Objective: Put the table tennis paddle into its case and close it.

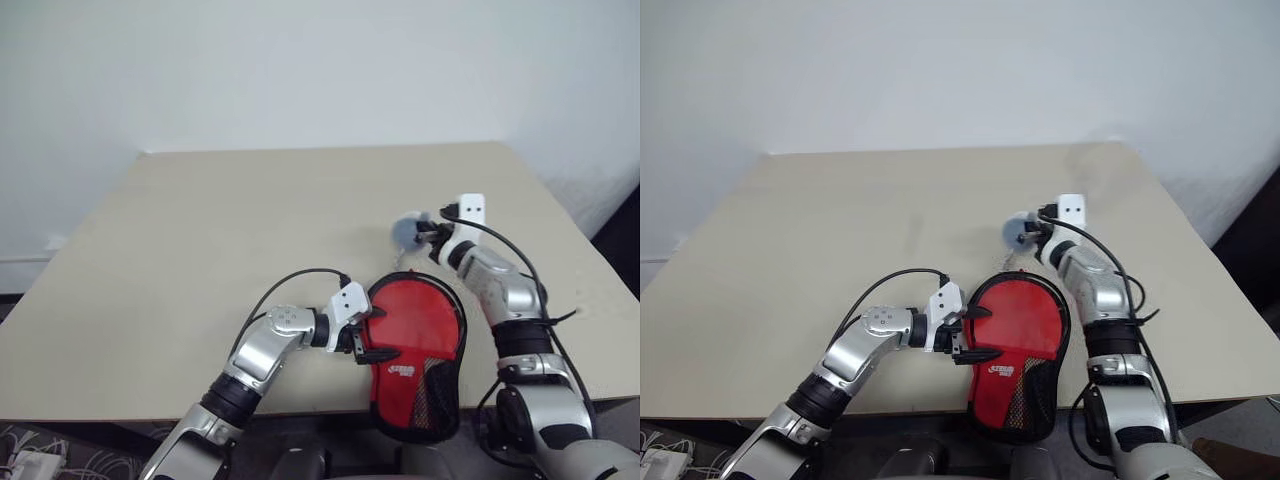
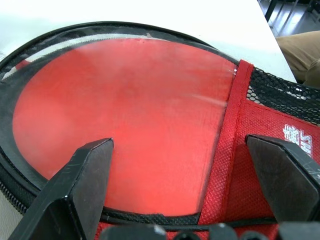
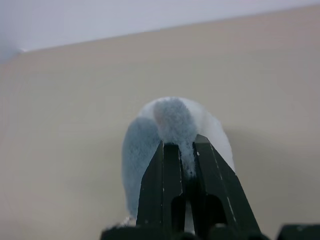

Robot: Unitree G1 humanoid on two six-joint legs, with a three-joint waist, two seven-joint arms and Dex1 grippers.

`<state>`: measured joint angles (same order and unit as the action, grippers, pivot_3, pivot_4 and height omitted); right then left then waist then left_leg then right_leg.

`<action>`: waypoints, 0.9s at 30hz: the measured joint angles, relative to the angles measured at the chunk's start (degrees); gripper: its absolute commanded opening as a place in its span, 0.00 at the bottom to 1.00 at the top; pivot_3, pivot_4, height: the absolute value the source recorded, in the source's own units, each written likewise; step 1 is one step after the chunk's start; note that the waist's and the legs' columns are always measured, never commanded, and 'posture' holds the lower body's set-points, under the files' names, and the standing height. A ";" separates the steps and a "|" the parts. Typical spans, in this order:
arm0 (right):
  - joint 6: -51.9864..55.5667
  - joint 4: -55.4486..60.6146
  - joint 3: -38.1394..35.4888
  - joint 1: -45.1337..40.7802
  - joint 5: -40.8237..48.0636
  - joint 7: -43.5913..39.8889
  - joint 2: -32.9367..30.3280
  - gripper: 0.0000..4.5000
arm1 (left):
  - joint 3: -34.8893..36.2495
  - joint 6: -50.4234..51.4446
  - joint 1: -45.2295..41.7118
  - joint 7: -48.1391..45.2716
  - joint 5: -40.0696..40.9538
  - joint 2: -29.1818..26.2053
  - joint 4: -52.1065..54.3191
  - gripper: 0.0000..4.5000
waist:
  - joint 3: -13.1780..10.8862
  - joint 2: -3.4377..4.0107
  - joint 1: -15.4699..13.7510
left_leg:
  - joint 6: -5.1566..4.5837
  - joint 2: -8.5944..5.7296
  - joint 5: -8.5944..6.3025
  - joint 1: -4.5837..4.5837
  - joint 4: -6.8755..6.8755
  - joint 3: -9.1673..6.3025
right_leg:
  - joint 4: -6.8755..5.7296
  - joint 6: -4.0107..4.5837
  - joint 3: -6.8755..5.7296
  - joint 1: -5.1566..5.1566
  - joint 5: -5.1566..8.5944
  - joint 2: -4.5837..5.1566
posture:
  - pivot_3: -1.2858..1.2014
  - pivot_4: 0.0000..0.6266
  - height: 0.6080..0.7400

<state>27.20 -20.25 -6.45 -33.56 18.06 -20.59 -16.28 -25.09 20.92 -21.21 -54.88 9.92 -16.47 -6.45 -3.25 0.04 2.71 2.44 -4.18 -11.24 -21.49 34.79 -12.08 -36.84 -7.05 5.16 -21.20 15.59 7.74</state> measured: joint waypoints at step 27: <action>21.59 50.27 -25.54 51.72 21.66 -6.07 -15.18 0.01 | -1.17 -0.05 -1.53 -2.77 -0.30 -0.24 -1.28 1.00 | -0.04 -0.09 -1.64 | -0.30 0.00 -0.28 -0.15 0.37 0.32 | 0.14 -0.15 0.08 0.10 0.07 0.11 | 0.52 0.00 1.00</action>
<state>48.79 30.02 -31.98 18.16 39.73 -26.66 -31.46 -26.26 20.87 -22.74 -57.65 9.62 -16.71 -7.73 -3.30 -0.05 1.07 2.15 -4.18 -11.52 -21.64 35.16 -11.76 -36.70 -7.20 5.25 -21.10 15.66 7.85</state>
